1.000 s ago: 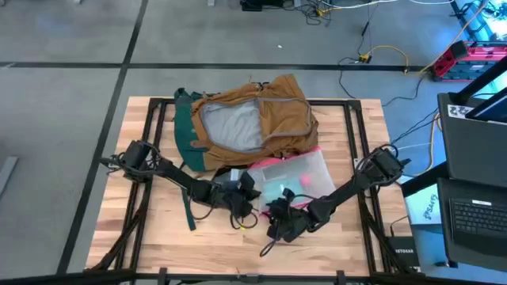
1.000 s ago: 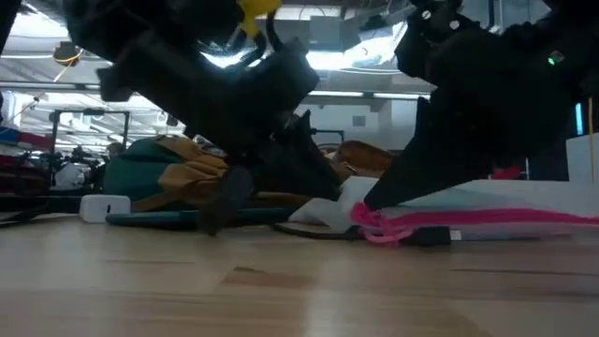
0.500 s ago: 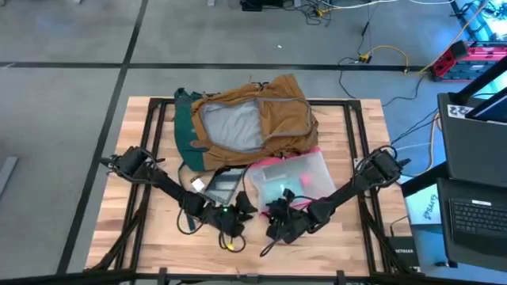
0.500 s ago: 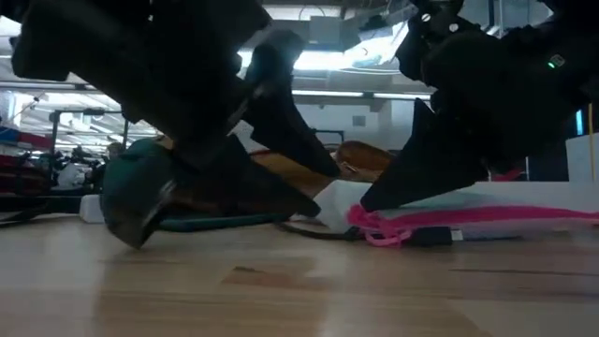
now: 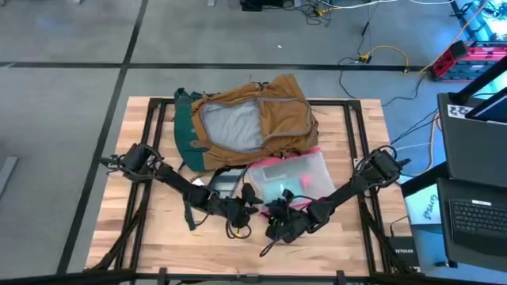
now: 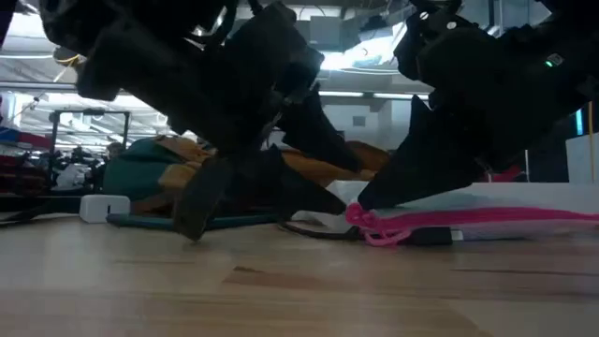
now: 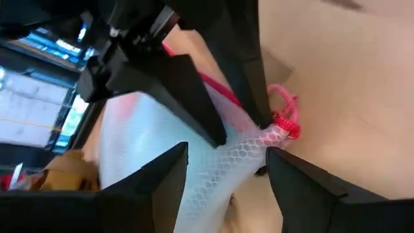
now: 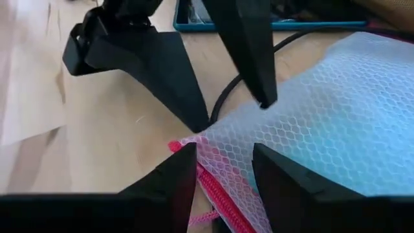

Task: Unpack backpack
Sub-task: Open the pink zipper pouch

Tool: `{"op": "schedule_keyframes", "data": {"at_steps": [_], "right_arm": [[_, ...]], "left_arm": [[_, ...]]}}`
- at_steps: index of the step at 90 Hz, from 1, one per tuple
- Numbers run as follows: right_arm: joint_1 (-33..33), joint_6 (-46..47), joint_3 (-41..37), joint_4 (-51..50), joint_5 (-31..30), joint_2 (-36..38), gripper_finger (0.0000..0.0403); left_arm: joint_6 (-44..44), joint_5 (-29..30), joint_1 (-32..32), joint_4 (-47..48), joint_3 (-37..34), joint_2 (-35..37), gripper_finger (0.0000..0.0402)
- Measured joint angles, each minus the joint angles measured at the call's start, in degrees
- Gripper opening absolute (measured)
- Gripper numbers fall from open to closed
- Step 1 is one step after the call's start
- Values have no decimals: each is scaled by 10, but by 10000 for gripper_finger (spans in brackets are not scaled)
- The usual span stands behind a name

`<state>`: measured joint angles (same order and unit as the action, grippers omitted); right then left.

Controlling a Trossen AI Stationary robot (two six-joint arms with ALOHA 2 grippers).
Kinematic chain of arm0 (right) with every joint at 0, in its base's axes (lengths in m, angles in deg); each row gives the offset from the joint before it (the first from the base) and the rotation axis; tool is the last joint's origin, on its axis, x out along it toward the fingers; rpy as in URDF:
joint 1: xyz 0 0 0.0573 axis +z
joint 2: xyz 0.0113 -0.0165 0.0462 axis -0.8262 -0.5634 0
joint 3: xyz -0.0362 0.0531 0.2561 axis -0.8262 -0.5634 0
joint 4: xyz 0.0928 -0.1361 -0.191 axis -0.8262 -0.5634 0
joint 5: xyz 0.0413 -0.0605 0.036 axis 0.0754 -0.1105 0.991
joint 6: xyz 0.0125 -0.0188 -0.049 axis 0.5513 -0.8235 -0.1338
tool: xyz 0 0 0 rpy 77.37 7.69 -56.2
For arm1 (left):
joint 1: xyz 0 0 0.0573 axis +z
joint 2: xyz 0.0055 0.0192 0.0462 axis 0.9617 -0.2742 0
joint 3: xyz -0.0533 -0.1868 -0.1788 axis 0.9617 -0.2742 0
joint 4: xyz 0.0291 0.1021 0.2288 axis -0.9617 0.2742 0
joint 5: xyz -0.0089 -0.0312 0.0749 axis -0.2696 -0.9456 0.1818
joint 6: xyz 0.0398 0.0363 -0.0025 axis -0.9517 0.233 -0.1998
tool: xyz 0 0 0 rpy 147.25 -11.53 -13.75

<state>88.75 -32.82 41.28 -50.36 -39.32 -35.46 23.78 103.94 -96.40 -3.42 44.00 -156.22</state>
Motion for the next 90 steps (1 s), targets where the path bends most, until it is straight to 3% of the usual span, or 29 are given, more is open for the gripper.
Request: {"op": "schedule_keyframes", "data": {"at_steps": [37,90], "right_arm": [[0,0,0,8,4,0,137],[0,-1,0,13,6,0,137]], "left_arm": [[15,-18,-2,39,2,2,198],[-4,-68,21,-13,2,-34,198]]}}
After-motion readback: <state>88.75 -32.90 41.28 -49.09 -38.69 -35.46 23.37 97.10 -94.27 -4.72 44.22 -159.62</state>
